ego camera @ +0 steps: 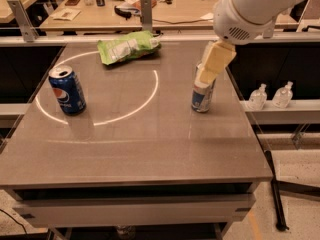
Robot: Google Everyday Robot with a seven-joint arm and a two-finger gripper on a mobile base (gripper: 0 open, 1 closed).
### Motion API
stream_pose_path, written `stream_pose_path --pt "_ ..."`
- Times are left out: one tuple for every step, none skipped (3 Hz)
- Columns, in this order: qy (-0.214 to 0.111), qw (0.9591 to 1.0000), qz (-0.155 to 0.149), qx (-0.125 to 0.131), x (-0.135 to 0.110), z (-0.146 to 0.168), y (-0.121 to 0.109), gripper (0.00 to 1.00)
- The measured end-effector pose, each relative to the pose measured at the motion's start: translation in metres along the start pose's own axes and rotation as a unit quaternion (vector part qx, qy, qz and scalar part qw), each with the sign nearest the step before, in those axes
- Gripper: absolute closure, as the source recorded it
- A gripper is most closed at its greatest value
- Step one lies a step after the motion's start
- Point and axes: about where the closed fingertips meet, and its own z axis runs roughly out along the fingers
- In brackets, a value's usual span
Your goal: Pick green rice chip bag
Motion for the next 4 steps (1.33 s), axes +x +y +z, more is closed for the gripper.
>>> stream_pose_path --pt "0.003 0.9997 0.009 0.022 -0.013 0.013 -0.016 0.00" --pt "-0.009 0.9989 0.021 0.041 -0.033 0.017 -0.033 0.00" --pt "-0.029 0.9987 0.021 0.037 -0.044 0.025 -0.042 0.00" --pt "-0.031 0.9986 0.020 0.037 -0.045 0.025 -0.043 0.00"
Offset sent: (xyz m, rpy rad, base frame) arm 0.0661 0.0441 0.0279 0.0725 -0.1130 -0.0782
